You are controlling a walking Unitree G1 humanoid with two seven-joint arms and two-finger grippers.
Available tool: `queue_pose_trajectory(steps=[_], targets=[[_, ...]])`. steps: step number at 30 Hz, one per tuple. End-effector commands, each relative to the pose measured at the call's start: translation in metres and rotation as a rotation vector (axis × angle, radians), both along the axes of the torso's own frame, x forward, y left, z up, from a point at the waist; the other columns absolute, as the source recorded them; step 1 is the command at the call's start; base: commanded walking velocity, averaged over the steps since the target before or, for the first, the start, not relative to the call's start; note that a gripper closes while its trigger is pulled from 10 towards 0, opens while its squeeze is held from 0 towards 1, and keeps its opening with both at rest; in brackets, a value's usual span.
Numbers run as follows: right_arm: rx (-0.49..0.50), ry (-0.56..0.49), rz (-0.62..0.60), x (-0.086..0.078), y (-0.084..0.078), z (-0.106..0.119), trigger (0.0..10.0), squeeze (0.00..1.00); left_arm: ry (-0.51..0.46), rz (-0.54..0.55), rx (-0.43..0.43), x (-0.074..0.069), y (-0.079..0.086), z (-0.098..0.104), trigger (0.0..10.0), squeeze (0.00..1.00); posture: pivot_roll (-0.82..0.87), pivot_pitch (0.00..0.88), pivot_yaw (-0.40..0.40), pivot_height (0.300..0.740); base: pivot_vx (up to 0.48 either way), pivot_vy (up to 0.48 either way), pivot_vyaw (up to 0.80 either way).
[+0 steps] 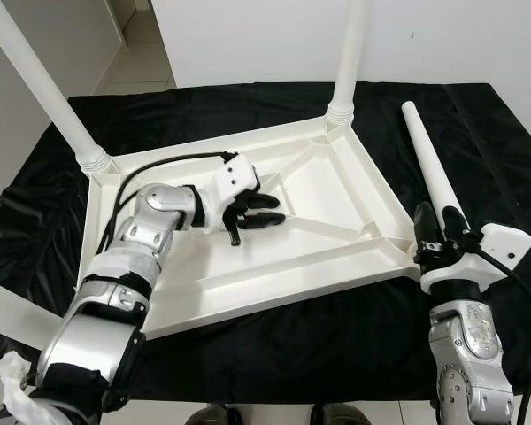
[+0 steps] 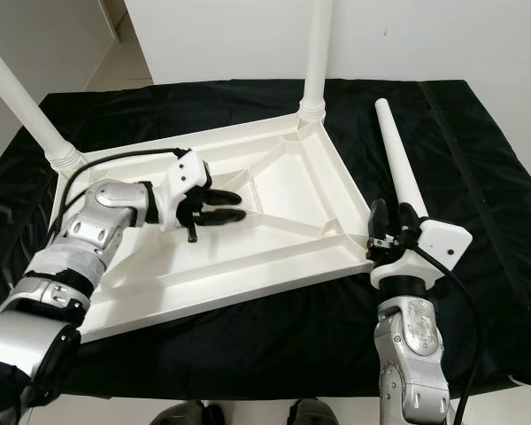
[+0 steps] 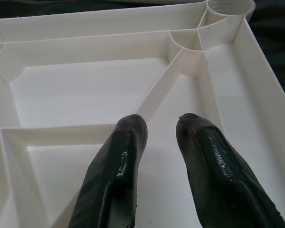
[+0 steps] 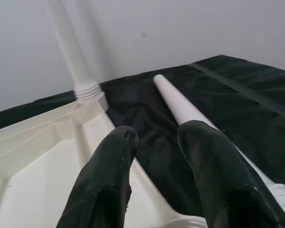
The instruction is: Building children table
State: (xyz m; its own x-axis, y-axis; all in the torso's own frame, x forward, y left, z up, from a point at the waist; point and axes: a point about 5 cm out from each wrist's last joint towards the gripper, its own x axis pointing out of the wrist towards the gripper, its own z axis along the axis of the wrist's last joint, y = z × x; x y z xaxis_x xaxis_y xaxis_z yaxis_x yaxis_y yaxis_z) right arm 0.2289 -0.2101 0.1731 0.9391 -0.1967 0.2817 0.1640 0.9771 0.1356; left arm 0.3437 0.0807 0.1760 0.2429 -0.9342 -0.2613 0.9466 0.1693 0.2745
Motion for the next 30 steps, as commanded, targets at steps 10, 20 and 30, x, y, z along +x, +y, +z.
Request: queue_pose_trajectory(steps=[10, 20, 30], targets=[[0.017, -0.002, -0.101, 0.0, -0.008, -0.002, 10.0, 0.0, 0.063, -0.033, 0.053, -0.014, -0.023, -0.021, 10.0, 0.0, -0.08, 0.046, 0.093, 0.74, 0.0, 0.0, 0.0], [0.018, 0.0, -0.112, -0.002, -0.009, -0.003, 10.0, 0.0, 0.083, -0.01, 0.125, -0.02, -0.032, -0.034, 10.0, 0.0, -0.08, 0.051, 0.103, 0.74, 0.0, 0.0, 0.0], [0.018, 0.0, -0.116, -0.003, -0.009, -0.003, 10.0, 0.0, 0.06, 0.101, 0.181, -0.013, -0.032, -0.04, 8.8, 0.0, -0.08, 0.061, 0.105, 0.74, 0.0, 0.0, 0.0]])
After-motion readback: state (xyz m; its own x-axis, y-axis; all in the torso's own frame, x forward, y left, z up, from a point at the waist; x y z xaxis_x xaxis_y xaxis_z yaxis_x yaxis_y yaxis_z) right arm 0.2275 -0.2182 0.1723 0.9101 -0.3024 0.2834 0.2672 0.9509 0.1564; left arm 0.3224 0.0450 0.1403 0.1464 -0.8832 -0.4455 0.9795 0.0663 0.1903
